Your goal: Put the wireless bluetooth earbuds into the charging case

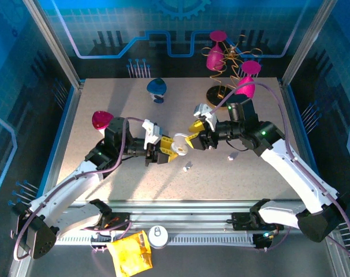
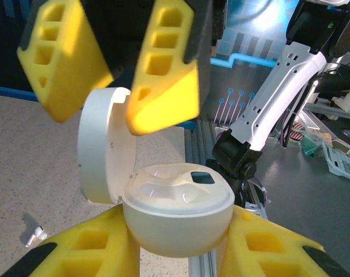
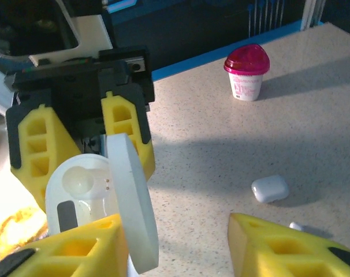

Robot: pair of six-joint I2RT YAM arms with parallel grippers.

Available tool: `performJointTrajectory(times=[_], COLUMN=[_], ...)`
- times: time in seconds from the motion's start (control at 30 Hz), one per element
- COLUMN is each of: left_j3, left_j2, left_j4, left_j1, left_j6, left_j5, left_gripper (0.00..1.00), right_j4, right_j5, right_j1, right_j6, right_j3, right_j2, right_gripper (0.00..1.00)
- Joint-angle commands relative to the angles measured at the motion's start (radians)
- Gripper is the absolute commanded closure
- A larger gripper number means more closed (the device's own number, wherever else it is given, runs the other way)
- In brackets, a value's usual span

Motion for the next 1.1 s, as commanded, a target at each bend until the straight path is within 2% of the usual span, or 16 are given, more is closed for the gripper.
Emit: performJointTrajectory(times=[0.0,0.17,0.33,0.47,0.6,0.77,0.9,1.07], left_j3=[0.008,0.010,0.013,0.013,0.013,0.015,0.020,0.016], left_j2=[-0.012,-0.010,-0.004,-0.003,-0.002,0.007,0.009,0.012], left_j4=[0.031,0.040,0.043,0.048,0.051,0.060,0.062,0.067], left_j1=[-0.010,-0.011,-0.011,-0.011,-0.011,-0.011,-0.011,-0.010], left_j6=[0.018,0.010,0.006,0.003,0.001,-0.016,-0.034,-0.047], left_j5=[0.031,0.028,0.023,0.021,0.009,-0.008,-0.034,-0.074], left_gripper=[0.67,0.67,0.67,0.66,0.55,0.37,0.30,0.13], right_j4=[0.004,-0.010,-0.020,-0.024,-0.019,0.013,0.039,0.062], right_j5=[-0.057,-0.050,-0.039,-0.032,0.005,0.095,0.132,0.163], right_j1=[-0.006,-0.002,0.008,0.013,0.019,0.031,0.038,0.044], right_j6=[-0.013,-0.029,-0.043,-0.049,-0.045,-0.028,-0.020,-0.013], right_j3=[-0.008,-0.008,-0.003,-0.005,-0.004,-0.005,-0.012,-0.017], right_j2=[0.002,0.006,0.002,0.000,-0.005,-0.023,-0.040,-0.056], right_gripper=[0.66,0.87,0.97,0.99,1.00,1.00,1.00,1.00])
